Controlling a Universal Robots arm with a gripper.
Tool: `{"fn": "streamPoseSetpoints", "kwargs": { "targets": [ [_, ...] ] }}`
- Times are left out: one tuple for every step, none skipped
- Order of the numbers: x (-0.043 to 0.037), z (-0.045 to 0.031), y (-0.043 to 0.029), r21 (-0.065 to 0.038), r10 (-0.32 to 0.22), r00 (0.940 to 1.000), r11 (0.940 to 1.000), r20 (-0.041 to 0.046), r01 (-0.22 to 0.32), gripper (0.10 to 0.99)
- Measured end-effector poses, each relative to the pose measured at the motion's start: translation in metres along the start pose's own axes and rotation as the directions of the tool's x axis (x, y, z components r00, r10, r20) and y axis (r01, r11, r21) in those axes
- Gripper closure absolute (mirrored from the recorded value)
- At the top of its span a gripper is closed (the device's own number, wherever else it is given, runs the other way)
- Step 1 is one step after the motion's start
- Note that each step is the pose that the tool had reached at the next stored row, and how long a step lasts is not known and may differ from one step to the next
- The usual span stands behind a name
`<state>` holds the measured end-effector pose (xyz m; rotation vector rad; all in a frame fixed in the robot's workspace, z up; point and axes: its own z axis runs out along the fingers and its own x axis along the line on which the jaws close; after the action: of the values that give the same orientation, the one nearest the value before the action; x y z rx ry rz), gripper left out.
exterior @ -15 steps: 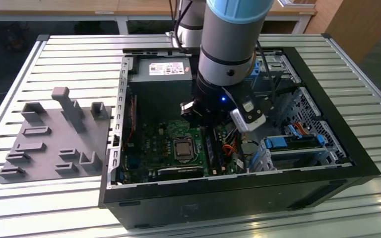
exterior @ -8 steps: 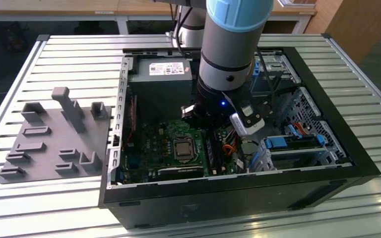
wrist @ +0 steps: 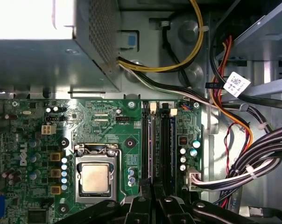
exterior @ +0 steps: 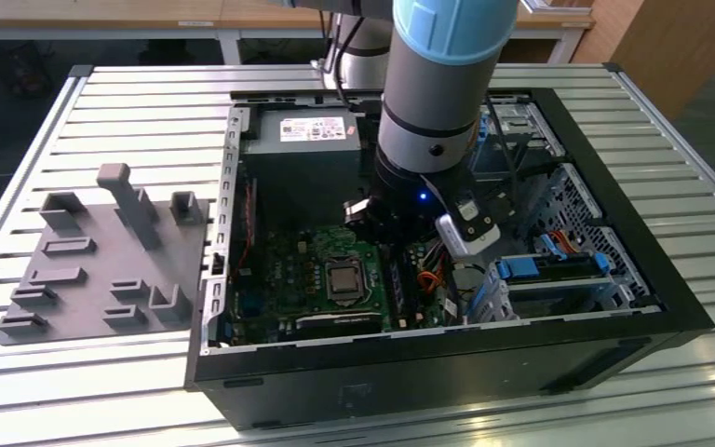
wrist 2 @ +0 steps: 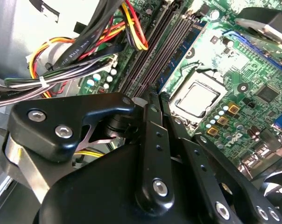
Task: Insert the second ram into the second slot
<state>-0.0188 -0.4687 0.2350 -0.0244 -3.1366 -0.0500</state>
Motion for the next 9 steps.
{"fn": "streamPoseSetpoints", "kwargs": {
  "targets": [
    [-0.0006, 0.0007, 0.0000, 0.000, 0.000, 1.0000, 1.0000, 0.0000, 0.000, 0.949],
    [-0.0008, 0.0017, 0.0000, 0.000, 0.000, 1.0000, 1.0000, -0.0001, 0.000, 0.949],
    [-0.0008, 0.0030, -0.0001, 0.000, 0.000, 1.0000, 1.0000, -0.0001, 0.000, 0.949],
    [-0.0008, 0.0039, -0.0001, 0.000, -0.001, 1.0000, 1.0000, -0.0001, 0.001, 0.949],
    [-0.0009, 0.0044, -0.0002, 0.000, -0.003, 1.0000, 1.0000, -0.0001, 0.003, 0.949],
    [-0.0009, 0.0049, -0.0002, 0.000, -0.005, 1.0000, 1.0000, -0.0002, 0.005, 0.949],
    [-0.0009, 0.0053, -0.0002, 0.000, -0.008, 1.0000, 1.0000, -0.0003, 0.008, 0.949],
    [-0.0011, 0.0056, -0.0002, 0.001, -0.010, 0.9999, 0.9999, -0.0004, 0.010, 0.949],
    [-0.0015, 0.0058, -0.0002, 0.001, -0.011, 0.9999, 0.9999, -0.0007, 0.011, 0.949]
  ]
}}
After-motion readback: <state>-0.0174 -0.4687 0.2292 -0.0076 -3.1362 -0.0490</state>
